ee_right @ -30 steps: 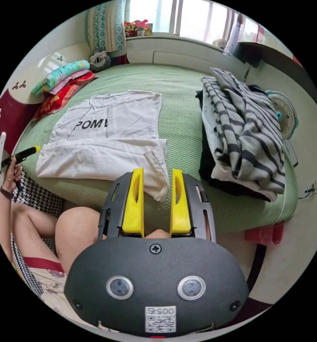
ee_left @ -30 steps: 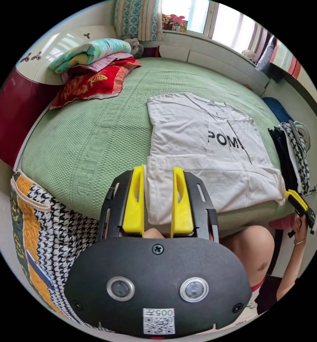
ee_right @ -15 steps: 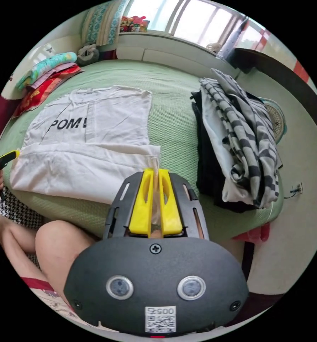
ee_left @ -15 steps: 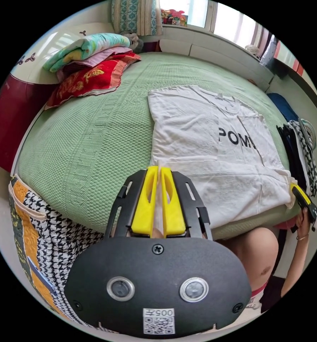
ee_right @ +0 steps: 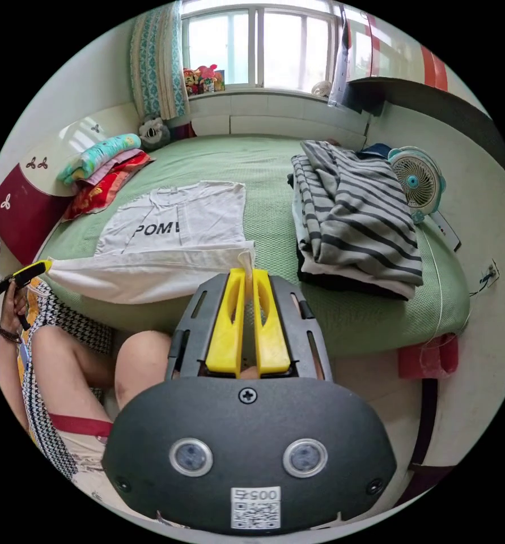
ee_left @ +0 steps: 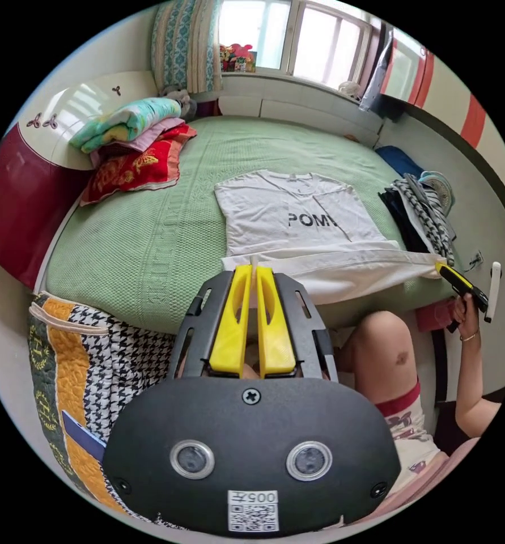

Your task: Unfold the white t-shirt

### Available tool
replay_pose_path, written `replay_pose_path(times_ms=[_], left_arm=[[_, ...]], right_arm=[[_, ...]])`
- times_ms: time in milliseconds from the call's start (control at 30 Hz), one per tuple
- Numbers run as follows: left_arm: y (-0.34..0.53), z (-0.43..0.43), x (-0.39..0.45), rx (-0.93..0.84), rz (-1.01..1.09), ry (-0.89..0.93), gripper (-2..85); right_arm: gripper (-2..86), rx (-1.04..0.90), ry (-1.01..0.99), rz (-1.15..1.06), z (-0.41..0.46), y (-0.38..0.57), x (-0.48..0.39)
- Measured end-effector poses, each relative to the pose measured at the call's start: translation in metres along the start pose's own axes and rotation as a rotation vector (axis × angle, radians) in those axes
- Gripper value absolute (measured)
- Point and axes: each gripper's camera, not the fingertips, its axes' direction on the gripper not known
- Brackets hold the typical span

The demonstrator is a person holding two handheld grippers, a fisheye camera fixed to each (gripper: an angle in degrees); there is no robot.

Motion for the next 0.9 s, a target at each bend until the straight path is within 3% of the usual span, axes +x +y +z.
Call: replay_pose_path(times_ms=[433,567,700,900], left_arm=[[0.115,-0.121,-0.007,0.118,-0.027,0.106,0.8],[0.16,-0.111,-0.016,0.044,-0.059,0.124,0.8],[0.204,-0.091,-0.053,-0.054,-0.234,0.079,0.5],[0.173,-0.076,-0.078,-0.004,-0.286,0.037,3.1]], right_arm=[[-1.2,0.097,-0.133,-0.002,-0.099,0.058,0.038],[-0.7,0.052,-0.16,-0.022,-0.099,0.093,0.049],[2.2,-0.093,-0.21,-0.004,-0.075,0.119,0.062],[4.6,-0.183,-0.112,0.016,-0.035,0.095,0.066]])
